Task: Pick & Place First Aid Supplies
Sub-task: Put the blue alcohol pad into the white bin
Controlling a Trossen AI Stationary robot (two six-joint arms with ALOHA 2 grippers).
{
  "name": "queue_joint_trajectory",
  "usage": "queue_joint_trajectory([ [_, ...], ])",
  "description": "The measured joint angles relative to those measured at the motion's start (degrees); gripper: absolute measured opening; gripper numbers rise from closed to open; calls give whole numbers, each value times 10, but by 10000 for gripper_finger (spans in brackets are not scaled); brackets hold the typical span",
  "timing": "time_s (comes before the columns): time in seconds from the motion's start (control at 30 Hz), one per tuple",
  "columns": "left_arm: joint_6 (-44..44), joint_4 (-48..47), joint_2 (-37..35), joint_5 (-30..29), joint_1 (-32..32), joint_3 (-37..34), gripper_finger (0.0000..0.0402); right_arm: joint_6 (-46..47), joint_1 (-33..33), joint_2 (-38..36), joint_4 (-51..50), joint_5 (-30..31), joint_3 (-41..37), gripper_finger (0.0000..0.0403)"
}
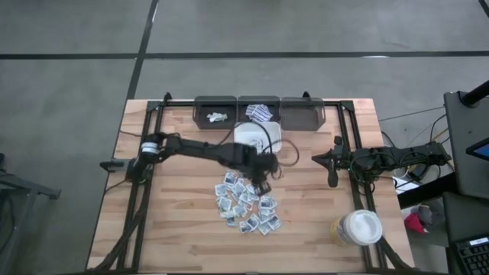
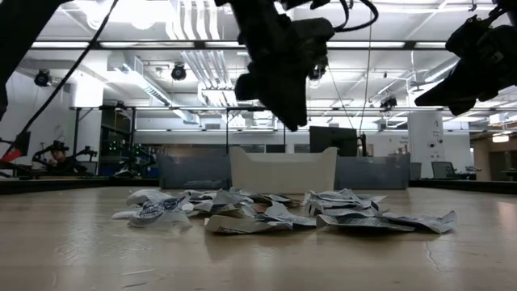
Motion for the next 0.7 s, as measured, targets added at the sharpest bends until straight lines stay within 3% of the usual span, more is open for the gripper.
queue_joint_trajectory([
  [0.27,-15,17,2,-3,-39,-43,104,0,0,0,0,0,0,18],
  [0.7,-109,70,4,-6,-26,-128,104,0,0,0,0,0,0,18],
])
